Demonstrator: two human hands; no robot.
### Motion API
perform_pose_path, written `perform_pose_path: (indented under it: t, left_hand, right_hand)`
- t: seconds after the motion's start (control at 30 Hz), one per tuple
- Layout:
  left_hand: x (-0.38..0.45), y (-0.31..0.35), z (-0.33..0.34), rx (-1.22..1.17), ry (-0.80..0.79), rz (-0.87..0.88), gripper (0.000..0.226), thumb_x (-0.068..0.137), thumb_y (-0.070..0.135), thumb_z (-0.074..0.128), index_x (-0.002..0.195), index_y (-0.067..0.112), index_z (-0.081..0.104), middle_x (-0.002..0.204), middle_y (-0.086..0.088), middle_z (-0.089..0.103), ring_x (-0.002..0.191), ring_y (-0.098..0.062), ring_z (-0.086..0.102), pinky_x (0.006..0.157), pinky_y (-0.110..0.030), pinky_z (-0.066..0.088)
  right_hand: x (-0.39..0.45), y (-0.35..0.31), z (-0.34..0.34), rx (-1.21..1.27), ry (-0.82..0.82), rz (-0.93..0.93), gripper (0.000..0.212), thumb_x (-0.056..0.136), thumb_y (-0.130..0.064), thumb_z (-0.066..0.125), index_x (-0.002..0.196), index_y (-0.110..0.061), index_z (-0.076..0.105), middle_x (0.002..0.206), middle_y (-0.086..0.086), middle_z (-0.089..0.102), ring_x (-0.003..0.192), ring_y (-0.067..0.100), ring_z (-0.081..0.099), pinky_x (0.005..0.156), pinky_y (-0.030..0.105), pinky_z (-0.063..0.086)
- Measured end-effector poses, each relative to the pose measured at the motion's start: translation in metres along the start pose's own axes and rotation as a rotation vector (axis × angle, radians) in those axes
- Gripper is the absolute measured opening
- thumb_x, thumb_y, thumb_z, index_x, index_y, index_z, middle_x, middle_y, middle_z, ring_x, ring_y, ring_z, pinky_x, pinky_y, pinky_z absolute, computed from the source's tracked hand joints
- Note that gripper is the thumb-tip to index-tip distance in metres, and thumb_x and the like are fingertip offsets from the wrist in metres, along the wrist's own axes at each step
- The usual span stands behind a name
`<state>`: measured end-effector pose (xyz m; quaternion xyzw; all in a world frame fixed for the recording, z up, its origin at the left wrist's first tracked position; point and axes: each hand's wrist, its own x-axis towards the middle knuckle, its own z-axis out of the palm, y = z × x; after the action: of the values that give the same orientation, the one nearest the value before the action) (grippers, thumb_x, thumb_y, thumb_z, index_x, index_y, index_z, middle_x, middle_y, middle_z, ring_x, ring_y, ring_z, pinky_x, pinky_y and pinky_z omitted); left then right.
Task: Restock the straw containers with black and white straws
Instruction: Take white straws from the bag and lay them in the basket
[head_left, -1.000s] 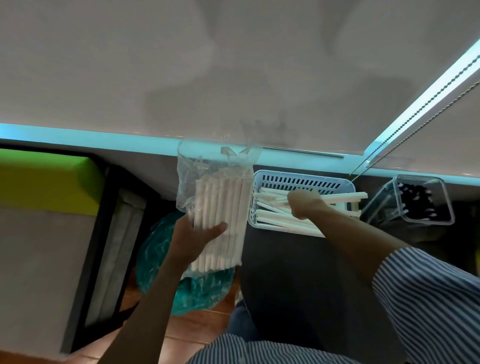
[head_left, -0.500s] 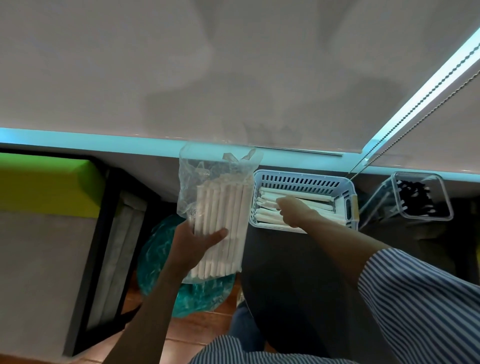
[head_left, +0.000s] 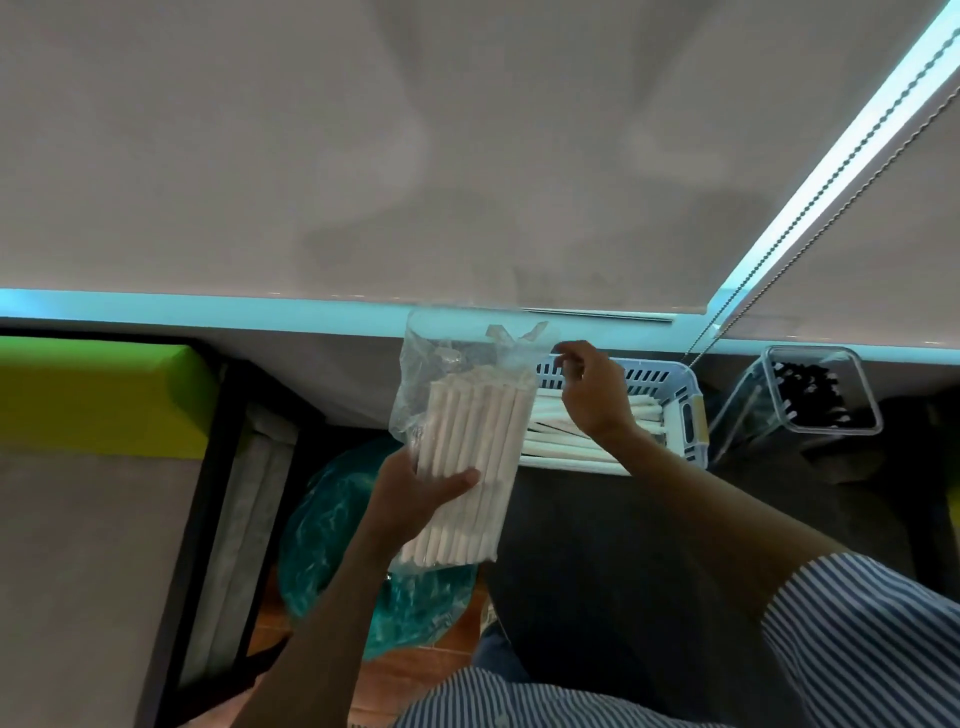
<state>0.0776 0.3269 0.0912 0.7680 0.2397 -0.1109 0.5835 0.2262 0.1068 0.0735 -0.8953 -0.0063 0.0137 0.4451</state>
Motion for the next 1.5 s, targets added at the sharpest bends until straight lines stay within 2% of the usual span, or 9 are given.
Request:
perform_pose_path:
  t: [0.1,0.23,0.4,0.5,0.63,0.73,0.9,1.33,1.5]
  left_hand:
    - [-0.001,0.004,0.008,0.034,-0.072,0.026,0.042,0.073,0.026,0.089,0.109,0.02,0.068,0.101,-0.002,0.075,0.092,-0.012,0.073,0.079,-0.032,0.062]
    - [-0.001,0.01,0.026,0.03,-0.065,0.042,0.044,0.073,0.03,0.088,0.109,0.013,0.071,0.1,-0.003,0.076,0.092,-0.018,0.074,0.077,-0.035,0.063]
    - [-0.012,0.022,0.055,0.065,-0.084,0.088,0.043,0.074,0.033,0.087,0.108,0.013,0.07,0.097,-0.001,0.075,0.089,-0.017,0.074,0.079,-0.038,0.063]
    - [-0.019,0.031,0.066,0.088,-0.099,0.129,0.044,0.076,0.033,0.086,0.111,0.013,0.069,0.1,0.001,0.074,0.092,-0.015,0.072,0.081,-0.037,0.062]
    - [-0.027,0.039,0.073,0.156,-0.119,0.185,0.042,0.075,0.036,0.086,0.106,0.012,0.069,0.096,0.002,0.073,0.089,-0.011,0.071,0.073,-0.027,0.061]
    - [-0.031,0.042,0.077,0.178,-0.143,0.223,0.038,0.075,0.037,0.085,0.101,0.014,0.07,0.093,0.0,0.074,0.086,-0.012,0.072,0.074,-0.03,0.062]
    - [-0.032,0.043,0.081,0.178,-0.197,0.257,0.044,0.07,0.045,0.086,0.101,0.017,0.071,0.095,-0.001,0.075,0.087,-0.014,0.073,0.08,-0.042,0.063]
    - [-0.04,0.052,0.084,0.147,-0.174,0.356,0.033,0.078,0.033,0.084,0.101,0.014,0.072,0.093,-0.001,0.076,0.086,-0.01,0.074,0.08,-0.039,0.063]
    - [-0.04,0.055,0.086,0.175,-0.183,0.39,0.026,0.08,0.032,0.083,0.098,0.018,0.073,0.092,0.0,0.076,0.085,-0.01,0.074,0.081,-0.037,0.063]
  right_hand:
    - [-0.002,-0.043,-0.03,0.304,0.233,-0.062,0.029,0.1,0.002,0.045,0.113,-0.014,0.066,0.092,-0.005,0.069,0.084,0.011,0.068,0.081,0.026,0.058]
    - [-0.013,-0.084,-0.072,0.413,0.382,-0.361,0.025,0.096,0.005,0.05,0.108,-0.012,0.064,0.092,0.006,0.07,0.085,0.017,0.068,0.078,0.026,0.056]
    - [-0.024,-0.095,-0.102,0.081,0.0,-0.443,0.019,0.096,0.0,0.056,0.099,-0.011,0.071,0.093,-0.002,0.072,0.083,0.008,0.066,0.076,0.013,0.05]
    - [-0.027,-0.087,-0.117,-0.178,-0.267,-0.319,0.021,0.098,-0.004,0.049,0.1,-0.011,0.069,0.093,-0.001,0.071,0.086,0.015,0.066,0.077,0.025,0.051]
    - [-0.033,-0.075,-0.128,-0.322,-0.434,-0.418,0.016,0.095,-0.016,0.061,0.109,-0.013,0.069,0.103,0.002,0.072,0.094,0.021,0.067,0.088,0.039,0.054]
    - [-0.04,-0.079,-0.131,-0.411,-0.589,-0.435,0.042,0.088,-0.034,0.073,0.126,-0.019,0.063,0.12,-0.001,0.067,0.105,0.018,0.062,0.095,0.033,0.049]
    - [-0.044,-0.078,-0.125,-0.398,-0.56,-0.57,0.035,0.087,-0.028,0.075,0.12,-0.022,0.067,0.114,-0.002,0.067,0.099,0.014,0.061,0.078,0.006,0.037]
    - [-0.05,-0.083,-0.131,-0.222,-0.46,-0.575,0.024,0.087,-0.001,0.07,0.11,-0.01,0.072,0.107,0.004,0.071,0.095,0.012,0.062,0.083,0.0,0.04]
    - [-0.053,-0.091,-0.134,-0.264,-0.526,-0.543,0.034,0.086,-0.025,0.077,0.119,-0.018,0.069,0.116,-0.006,0.063,0.093,0.002,0.053,0.077,0.002,0.037]
